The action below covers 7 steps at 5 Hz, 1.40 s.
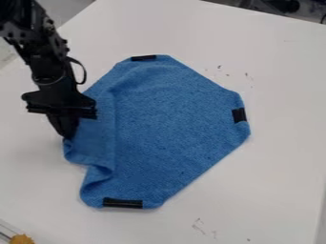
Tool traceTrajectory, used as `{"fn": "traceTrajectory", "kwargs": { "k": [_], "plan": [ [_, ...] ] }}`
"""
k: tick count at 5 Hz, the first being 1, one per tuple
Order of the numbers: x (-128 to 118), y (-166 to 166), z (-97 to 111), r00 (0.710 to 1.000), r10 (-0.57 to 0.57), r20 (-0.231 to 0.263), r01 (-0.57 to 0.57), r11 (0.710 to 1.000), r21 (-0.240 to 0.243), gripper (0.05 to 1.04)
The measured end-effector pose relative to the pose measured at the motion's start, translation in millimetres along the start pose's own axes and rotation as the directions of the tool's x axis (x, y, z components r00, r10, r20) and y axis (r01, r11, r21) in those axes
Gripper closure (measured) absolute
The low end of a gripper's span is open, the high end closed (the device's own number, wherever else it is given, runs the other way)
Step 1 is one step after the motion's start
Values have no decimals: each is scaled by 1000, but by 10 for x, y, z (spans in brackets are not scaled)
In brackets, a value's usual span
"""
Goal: Unfold the cloth from the centre to the left
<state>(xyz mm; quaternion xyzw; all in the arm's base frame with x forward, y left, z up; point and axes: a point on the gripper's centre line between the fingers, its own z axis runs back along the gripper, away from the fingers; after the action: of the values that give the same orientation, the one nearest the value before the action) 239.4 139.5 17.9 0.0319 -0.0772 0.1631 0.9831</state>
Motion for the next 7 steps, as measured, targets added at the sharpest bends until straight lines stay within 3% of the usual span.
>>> {"fn": "traceTrajectory", "kwargs": {
  "k": [2,3,4,5,6,7],
  "plan": [
    [-93,233,-70,1000,7,0,-7,1000,12,993],
    [-183,425,-65,999,19,-30,-18,998,52,831],
    [-238,540,-40,997,23,-71,-15,994,104,561],
    [-225,678,107,997,20,-71,-9,988,156,258],
    [-165,771,196,998,-26,-56,32,993,114,77],
    [-70,791,236,997,-71,4,70,996,48,79]
  ]
}}
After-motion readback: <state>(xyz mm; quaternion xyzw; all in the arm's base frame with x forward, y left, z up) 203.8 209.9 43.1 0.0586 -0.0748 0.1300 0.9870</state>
